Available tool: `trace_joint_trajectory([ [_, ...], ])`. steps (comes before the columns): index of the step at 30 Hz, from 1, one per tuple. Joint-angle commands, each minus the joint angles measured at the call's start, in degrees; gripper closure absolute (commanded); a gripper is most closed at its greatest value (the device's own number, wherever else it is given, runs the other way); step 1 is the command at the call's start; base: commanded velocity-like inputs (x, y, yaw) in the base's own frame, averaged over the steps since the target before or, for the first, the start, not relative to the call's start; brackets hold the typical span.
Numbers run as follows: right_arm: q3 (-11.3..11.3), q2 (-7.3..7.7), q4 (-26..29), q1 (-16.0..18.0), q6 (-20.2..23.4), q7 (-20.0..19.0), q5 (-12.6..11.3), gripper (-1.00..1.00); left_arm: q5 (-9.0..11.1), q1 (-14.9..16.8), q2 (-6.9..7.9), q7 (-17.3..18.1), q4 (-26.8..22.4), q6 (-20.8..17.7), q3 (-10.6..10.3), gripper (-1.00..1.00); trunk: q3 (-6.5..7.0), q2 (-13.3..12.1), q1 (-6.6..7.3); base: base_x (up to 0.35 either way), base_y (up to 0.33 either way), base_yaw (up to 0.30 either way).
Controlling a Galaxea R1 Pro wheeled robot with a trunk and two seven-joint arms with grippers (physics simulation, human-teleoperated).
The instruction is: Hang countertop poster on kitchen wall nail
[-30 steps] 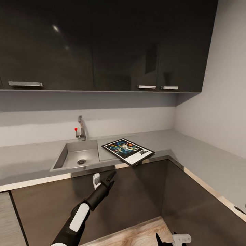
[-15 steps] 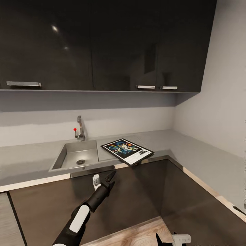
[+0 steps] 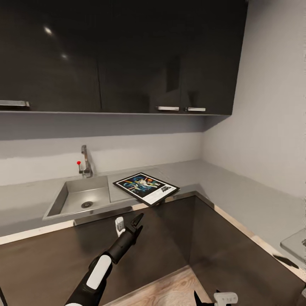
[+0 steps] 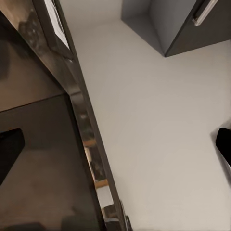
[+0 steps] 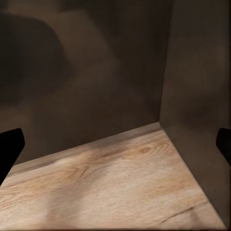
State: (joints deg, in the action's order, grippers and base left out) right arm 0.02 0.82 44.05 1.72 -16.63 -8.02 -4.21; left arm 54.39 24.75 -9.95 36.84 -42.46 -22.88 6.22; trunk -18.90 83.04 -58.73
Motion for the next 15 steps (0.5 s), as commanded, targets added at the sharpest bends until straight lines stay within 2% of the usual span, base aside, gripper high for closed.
trace_joint_trajectory([
  [1,-0.01,0.01,-0.17,0.04,-0.16,-0.35,-0.45,-1.0,0.32,0.04,-0.05,0.11,0.01,-0.5,0.2,-1.0,-0.07,0.04,0.0,0.005,0.0,-0.062],
  [4,0.03,-0.01,-0.43,0.04,-0.16,-0.34,-0.45,-1.0,0.3,0.04,-0.05,0.13,0.01,-0.5,0.2,-1.0,-0.07,0.04,0.0,0.041,-0.002,-0.041],
  [10,0.07,-0.03,-0.68,0.04,-0.16,-0.32,-0.45,-1.0,0.34,0.04,-0.05,0.15,0.01,-0.5,0.23,-1.0,-0.07,0.04,0.0,0.19,-0.06,-0.011],
  [15,0.13,-0.03,-0.78,0.04,-0.16,-0.27,-0.42,-1.0,0.36,0.04,-0.05,0.16,0.01,-0.5,0.27,-1.0,-0.07,0.04,0.0,0.083,-0.026,-0.002],
])
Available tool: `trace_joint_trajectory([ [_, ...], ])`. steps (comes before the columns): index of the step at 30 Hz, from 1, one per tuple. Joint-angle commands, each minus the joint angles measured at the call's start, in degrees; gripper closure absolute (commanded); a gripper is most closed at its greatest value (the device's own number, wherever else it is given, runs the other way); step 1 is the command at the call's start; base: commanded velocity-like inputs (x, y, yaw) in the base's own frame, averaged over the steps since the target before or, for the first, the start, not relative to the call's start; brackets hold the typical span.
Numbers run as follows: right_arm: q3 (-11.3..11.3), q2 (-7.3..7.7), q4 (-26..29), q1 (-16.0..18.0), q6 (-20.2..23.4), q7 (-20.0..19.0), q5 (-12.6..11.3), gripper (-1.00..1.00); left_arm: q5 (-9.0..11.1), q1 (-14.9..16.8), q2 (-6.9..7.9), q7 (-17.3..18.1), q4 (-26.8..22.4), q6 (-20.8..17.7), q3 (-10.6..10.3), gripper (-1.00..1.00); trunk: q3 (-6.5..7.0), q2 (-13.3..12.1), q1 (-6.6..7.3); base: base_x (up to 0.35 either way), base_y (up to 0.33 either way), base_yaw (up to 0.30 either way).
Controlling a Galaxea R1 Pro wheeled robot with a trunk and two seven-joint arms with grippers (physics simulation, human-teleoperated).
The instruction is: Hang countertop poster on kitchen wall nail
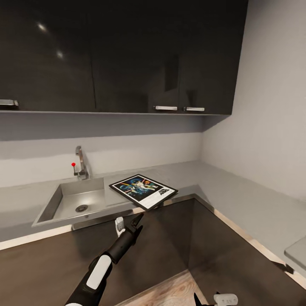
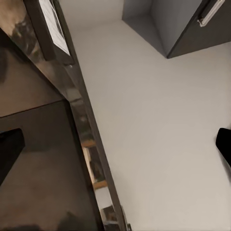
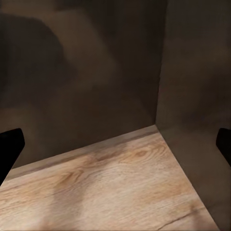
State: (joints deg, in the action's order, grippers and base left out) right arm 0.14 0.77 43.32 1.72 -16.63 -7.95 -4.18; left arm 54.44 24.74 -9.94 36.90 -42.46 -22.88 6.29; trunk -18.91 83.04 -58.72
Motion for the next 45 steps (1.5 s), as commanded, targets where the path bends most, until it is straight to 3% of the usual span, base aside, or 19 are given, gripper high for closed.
trace_joint_trajectory([
  [1,0.02,0.02,-0.06,0.04,-0.16,-0.33,-0.46,-1.0,0.31,0.04,-0.05,0.1,0.05,-0.5,0.2,-1.0,-0.07,0.04,-0.01,0.018,-0.006,0.0],
  [16,0.04,0.02,-0.16,0.04,-0.16,-0.31,-0.41,-1.0,0.33,0.04,-0.05,0.1,0.1,-0.5,0.51,-1.0,-0.07,0.04,-0.01,0.105,-0.001,0.0],
  [22,0.07,0.02,-0.61,0.04,-0.16,-0.31,-0.42,-1.0,1.27,0.04,-0.05,0.06,0.19,-0.44,0.7,-1.0,-0.07,0.04,-0.01,0.014,0.0,0.0],
  [27,0.12,0.02,-1.27,0.04,-0.16,-0.24,-0.41,-1.0,1.61,0.04,-0.05,0.02,3.92,-0.13,0.41,-1.0,-0.07,0.04,-0.01,0.042,0.0,0.0],
  [45,0.13,0.02,-1.5,0.04,-0.16,-0.22,-0.4,-1.0,1.63,0.04,-0.05,0.02,4.32,0.02,0.41,-1.0,-0.07,0.04,-0.01,0.064,0.0,0.0],
])
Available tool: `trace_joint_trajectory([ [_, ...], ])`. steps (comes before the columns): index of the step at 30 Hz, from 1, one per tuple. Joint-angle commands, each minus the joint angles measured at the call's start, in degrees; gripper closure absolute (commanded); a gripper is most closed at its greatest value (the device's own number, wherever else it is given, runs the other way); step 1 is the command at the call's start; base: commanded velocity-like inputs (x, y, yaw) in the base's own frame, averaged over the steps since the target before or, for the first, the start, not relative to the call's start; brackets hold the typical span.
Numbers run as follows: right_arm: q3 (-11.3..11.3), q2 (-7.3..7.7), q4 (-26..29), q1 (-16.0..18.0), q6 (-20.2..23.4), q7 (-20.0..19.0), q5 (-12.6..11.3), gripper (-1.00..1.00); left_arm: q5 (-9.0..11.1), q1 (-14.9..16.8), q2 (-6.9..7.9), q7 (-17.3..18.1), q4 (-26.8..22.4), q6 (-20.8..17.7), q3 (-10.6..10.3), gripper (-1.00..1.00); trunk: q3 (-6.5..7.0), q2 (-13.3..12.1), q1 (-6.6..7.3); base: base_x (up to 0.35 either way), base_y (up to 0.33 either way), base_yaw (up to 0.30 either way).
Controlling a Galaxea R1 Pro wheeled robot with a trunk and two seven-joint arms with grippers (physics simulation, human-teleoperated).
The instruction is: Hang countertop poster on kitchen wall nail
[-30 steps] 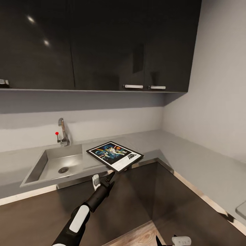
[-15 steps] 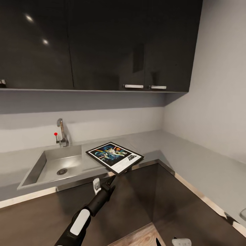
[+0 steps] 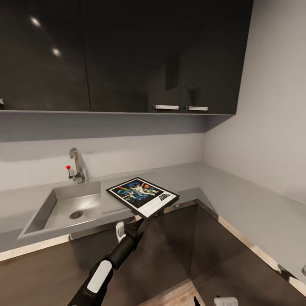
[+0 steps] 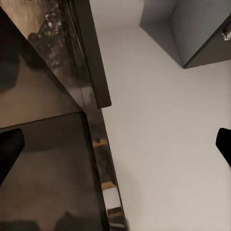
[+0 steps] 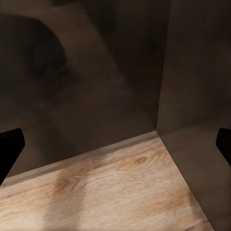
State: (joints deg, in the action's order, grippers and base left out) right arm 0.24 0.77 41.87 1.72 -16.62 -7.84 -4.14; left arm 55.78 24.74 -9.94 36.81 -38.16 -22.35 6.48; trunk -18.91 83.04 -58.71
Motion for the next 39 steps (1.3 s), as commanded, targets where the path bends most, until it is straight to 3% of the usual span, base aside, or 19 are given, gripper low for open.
trace_joint_trajectory([
  [1,0.02,0.02,-0.18,0.04,-0.16,-0.33,-0.45,-1.0,0.29,0.04,-0.05,0.11,0.01,-0.5,0.21,-1.0,-0.07,0.04,-0.02,0.176,0.0,0.0],
  [39,0.18,-0.36,-0.37,0.04,-0.1,-0.55,-0.25,-1.0,0.29,0.04,-0.05,0.06,0.01,-0.59,0.29,-1.0,-0.07,0.04,-0.02,0.035,-0.017,0.0],
])
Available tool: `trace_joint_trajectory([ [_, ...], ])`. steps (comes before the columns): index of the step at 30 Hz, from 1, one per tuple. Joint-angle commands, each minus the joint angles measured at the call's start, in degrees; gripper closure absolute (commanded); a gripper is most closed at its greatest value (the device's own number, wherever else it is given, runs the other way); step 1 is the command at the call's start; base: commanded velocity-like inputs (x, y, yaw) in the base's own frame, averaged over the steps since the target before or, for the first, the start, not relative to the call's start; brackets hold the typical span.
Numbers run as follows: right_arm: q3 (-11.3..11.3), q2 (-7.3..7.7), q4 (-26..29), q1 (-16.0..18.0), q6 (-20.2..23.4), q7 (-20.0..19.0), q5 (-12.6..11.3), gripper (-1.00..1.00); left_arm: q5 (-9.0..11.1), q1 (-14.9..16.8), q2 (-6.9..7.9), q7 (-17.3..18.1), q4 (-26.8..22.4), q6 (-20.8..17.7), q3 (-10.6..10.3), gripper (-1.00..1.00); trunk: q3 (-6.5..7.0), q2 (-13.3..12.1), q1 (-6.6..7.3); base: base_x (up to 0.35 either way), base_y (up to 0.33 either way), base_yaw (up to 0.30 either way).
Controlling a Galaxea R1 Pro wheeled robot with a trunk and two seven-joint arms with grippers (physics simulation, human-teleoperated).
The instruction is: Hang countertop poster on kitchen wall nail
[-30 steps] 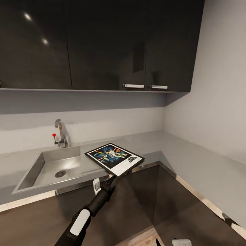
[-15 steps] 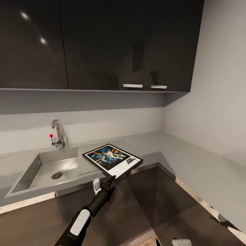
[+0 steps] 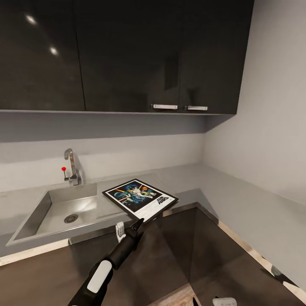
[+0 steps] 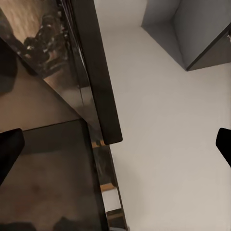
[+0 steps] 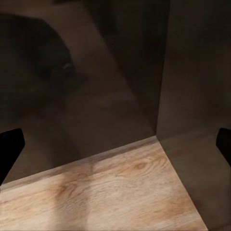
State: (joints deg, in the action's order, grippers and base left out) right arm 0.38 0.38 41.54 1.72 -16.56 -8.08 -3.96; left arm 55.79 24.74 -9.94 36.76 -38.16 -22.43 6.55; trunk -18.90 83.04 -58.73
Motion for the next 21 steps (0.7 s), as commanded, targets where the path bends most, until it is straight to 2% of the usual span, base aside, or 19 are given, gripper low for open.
trace_joint_trajectory([
  [1,0.04,0.03,-0.04,0.04,-0.16,-0.31,-0.43,-1.0,0.29,0.04,-0.05,0.11,0.02,-0.5,0.22,-1.0,-0.07,0.04,0.0,0.0,0.0,0.0],
  [6,0.05,-0.02,-0.05,0.04,-0.14,-0.35,-0.4,-1.0,0.29,0.04,-0.05,0.09,0.02,-0.51,0.22,-1.0,-0.07,0.04,0.0,0.0,0.0,-0.011],
  [15,0.05,-0.03,-0.06,0.04,-0.14,-0.36,-0.42,-1.0,0.29,0.04,-0.05,0.11,0.02,-0.51,0.29,-1.0,0.02,0.04,0.0,0.0,0.0,-0.177],
  [21,0.05,-0.03,-0.06,0.04,-0.14,-0.36,-0.42,-1.0,0.29,0.04,-0.05,0.08,0.02,-0.51,0.31,-1.0,-0.04,0.04,0.0,0.0,0.0,-0.041],
])
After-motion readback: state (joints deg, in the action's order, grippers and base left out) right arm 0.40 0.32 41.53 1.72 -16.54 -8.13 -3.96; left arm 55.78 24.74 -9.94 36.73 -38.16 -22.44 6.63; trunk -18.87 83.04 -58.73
